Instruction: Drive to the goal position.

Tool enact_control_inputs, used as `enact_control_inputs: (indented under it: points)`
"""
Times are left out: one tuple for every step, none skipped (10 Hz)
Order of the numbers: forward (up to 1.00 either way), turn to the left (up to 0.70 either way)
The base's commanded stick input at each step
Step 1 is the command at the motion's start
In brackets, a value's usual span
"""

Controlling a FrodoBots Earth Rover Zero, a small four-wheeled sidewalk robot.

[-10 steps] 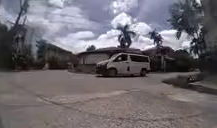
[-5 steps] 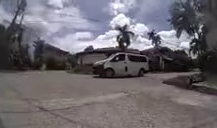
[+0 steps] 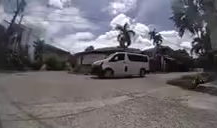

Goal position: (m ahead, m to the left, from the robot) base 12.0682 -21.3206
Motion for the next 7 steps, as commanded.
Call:
enact_control_inputs:
  points:
    - [0.50,-0.50]
    - [0.50,-0.50]
    - [0.50,-0.50]
    - [0.50,-0.50]
    - [0.50,-0.50]
    - [0.50,-0.41]
    - [0.50,-0.04]
